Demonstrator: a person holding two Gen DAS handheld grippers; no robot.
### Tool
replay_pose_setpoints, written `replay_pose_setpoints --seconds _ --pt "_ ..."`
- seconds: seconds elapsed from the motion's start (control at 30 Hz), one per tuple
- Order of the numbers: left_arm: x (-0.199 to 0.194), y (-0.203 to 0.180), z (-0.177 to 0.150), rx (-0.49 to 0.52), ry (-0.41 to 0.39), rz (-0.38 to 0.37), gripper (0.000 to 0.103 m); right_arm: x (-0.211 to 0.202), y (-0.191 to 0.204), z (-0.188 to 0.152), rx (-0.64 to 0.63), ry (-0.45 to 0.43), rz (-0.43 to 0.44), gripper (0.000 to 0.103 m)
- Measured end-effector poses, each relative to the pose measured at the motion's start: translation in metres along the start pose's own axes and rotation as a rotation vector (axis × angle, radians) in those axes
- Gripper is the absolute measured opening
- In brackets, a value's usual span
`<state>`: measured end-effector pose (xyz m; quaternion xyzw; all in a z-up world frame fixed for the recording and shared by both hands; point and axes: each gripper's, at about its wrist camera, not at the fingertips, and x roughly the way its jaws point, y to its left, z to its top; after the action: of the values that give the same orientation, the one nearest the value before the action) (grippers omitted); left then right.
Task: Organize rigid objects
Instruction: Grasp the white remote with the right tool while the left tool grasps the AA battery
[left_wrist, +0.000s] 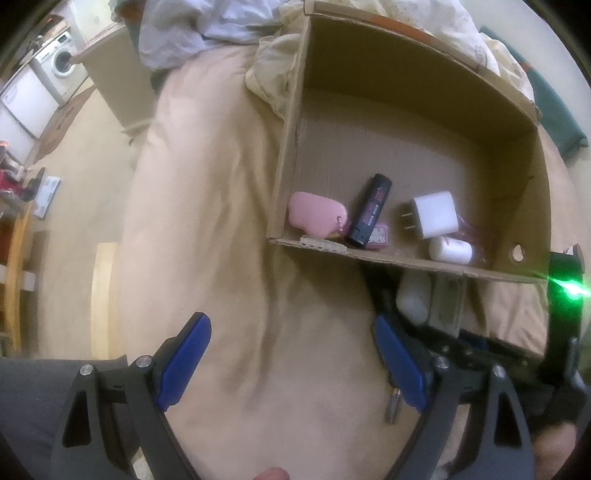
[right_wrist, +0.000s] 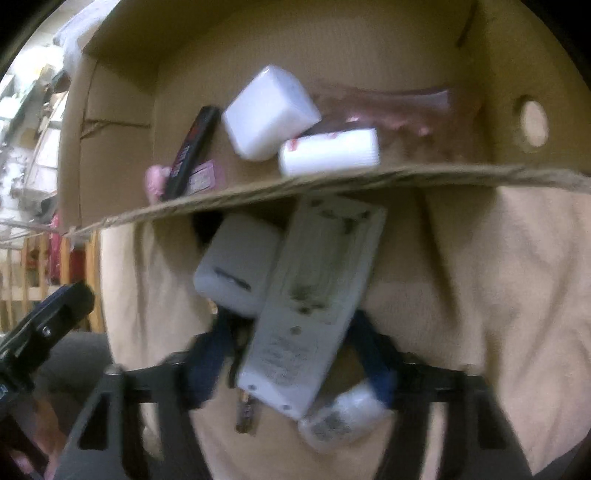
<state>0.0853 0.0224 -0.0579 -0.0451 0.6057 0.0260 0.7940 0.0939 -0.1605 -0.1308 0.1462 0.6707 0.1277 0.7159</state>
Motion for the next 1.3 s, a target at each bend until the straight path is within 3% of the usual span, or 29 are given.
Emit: replay_pose_setpoints --seconds 0.27,0.37,0.4,0.43,0.67,0.73,0.8,0.87,0.97,1.0,1.07,1.17,1.3 --pt "-0.003 0.0 -0.001 0.003 -0.004 -0.019 0.089 -0.034 -0.021 -0.008 0.053 -0.037 0.106 0.049" --pt "-0.001 -0.002 -0.002 0.014 0.007 -0.018 0.089 -0.047 -0.023 -0.008 -0.002 -0.06 -0.001 0.048" --pt "0.0 -0.003 -0.002 0.016 0.012 -0.02 0.089 -0.048 -0.022 -0.006 -0.027 -0.066 -0.059 0.035" --pt "0.0 -0.004 -0.003 0.016 0.016 -0.019 0.089 -0.047 -0.021 -0.004 -0.057 -0.067 -0.124 0.035" --pt "0.003 -0.003 -0.003 0.019 0.019 -0.008 0.089 -0.03 -0.027 0.013 -0.049 -0.023 -0.177 0.044" --pt "0.003 -0.001 -0.003 0.014 0.021 -0.007 0.089 -0.026 -0.022 0.016 -0.057 -0.034 -0.184 0.05" --pt "0.004 -0.002 -0.002 0.018 0.025 -0.006 0.089 -0.025 -0.018 0.015 -0.084 -0.026 -0.192 0.062" --pt "0.006 -0.004 -0.003 0.031 0.031 -0.002 0.089 -0.016 -0.011 0.014 -0.123 0.005 -0.219 0.063" --pt "0.012 -0.012 -0.01 0.071 0.06 -0.005 0.089 -0.001 0.001 0.013 -0.202 0.031 -0.298 0.063" --pt "0.017 -0.019 -0.015 0.109 0.093 -0.011 0.089 0.003 0.006 0.012 -0.227 0.035 -0.322 0.055" --pt "0.03 -0.037 -0.031 0.194 0.168 -0.04 0.089 0.003 0.011 0.01 -0.264 0.025 -0.354 0.05" --pt "0.043 -0.059 -0.053 0.286 0.249 -0.087 0.083 -0.005 0.011 0.005 -0.259 0.009 -0.336 0.048" --pt "0.051 -0.082 -0.068 0.37 0.282 -0.109 0.076 -0.023 -0.006 -0.003 -0.205 -0.015 -0.302 0.047"
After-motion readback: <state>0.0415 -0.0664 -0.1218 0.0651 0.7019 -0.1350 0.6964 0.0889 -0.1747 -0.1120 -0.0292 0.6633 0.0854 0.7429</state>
